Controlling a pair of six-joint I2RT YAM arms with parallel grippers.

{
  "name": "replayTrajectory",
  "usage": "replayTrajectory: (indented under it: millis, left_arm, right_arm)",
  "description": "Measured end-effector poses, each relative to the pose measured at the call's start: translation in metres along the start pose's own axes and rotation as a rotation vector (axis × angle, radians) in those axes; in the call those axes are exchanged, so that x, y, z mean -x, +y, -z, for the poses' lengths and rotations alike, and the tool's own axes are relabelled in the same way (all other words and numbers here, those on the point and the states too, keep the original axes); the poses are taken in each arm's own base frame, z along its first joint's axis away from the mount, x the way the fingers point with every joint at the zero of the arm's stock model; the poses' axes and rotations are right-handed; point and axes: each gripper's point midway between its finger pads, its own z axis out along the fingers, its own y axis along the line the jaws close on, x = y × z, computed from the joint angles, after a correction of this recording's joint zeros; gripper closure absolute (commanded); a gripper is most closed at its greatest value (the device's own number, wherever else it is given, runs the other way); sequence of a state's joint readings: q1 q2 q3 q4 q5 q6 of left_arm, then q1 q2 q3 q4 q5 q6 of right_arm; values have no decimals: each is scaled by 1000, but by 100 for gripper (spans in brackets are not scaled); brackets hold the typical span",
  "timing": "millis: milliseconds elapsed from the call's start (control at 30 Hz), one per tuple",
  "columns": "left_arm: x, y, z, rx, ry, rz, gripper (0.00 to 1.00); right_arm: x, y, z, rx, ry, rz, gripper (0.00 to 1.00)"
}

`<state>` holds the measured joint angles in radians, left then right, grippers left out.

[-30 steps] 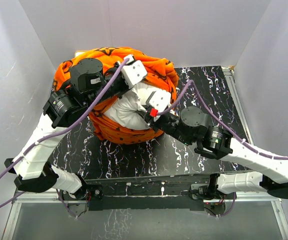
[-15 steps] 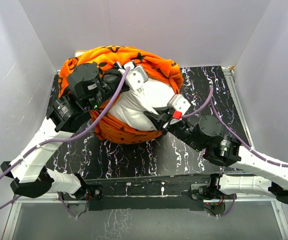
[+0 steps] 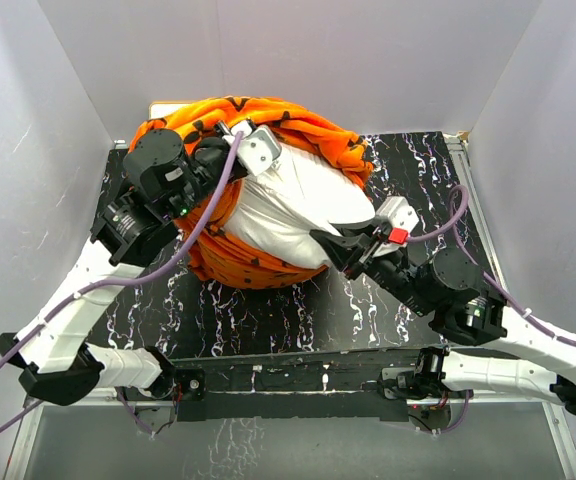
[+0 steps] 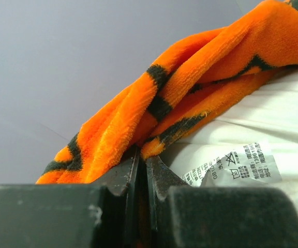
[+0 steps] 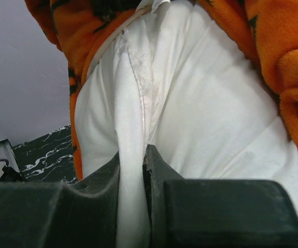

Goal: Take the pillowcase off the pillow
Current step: Remove the pillow from the pillowcase.

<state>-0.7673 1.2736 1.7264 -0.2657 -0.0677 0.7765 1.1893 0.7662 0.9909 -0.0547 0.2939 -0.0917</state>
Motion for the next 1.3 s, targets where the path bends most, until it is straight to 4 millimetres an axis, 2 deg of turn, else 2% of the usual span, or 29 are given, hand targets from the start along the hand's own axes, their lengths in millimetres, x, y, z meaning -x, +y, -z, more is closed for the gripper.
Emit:
replayTrajectory:
  millis: [200, 267, 333, 400, 500, 633, 733, 833, 967, 1100, 1200, 1300]
  left_arm:
    - [-17, -10, 13, -80, 31, 143, 100]
    - [-23, -15, 19, -127, 53, 211, 100]
    - [-25, -17, 26, -168, 72, 278, 100]
    - [-30, -16, 34, -193, 104, 339, 100]
    - [-43, -14, 43, -209, 168, 413, 100]
    - [-50, -23, 45, -268, 219, 503, 100]
    - [-46, -35, 43, -338, 213, 560, 100]
    - [-42, -44, 42, -393, 207, 607, 100]
    - [-38, -49, 44, -435, 199, 646, 100]
    - [-36, -53, 48, -461, 197, 662, 100]
    - [-37, -55, 50, -473, 202, 667, 100]
    - [-37, -56, 52, -485, 199, 667, 100]
  right_arm:
    - [-4, -4, 4, -35, 15, -25, 91]
    - [-4, -4, 4, -36, 22, -20, 77]
    - [1, -1, 1, -20, 27, -6, 59]
    - [13, 3, -2, 6, 19, 14, 45]
    - [46, 9, -8, 53, -16, 45, 33]
    - [103, 27, -27, 149, -108, 72, 24]
    - [116, 45, -42, 229, -128, 94, 18]
    - [109, 62, -58, 294, -107, 124, 15]
    - [67, 79, -88, 340, 5, 188, 10]
    - [31, 82, -108, 342, 115, 270, 9]
    - [27, 78, -116, 324, 144, 323, 9]
    - [38, 71, -119, 302, 136, 369, 9]
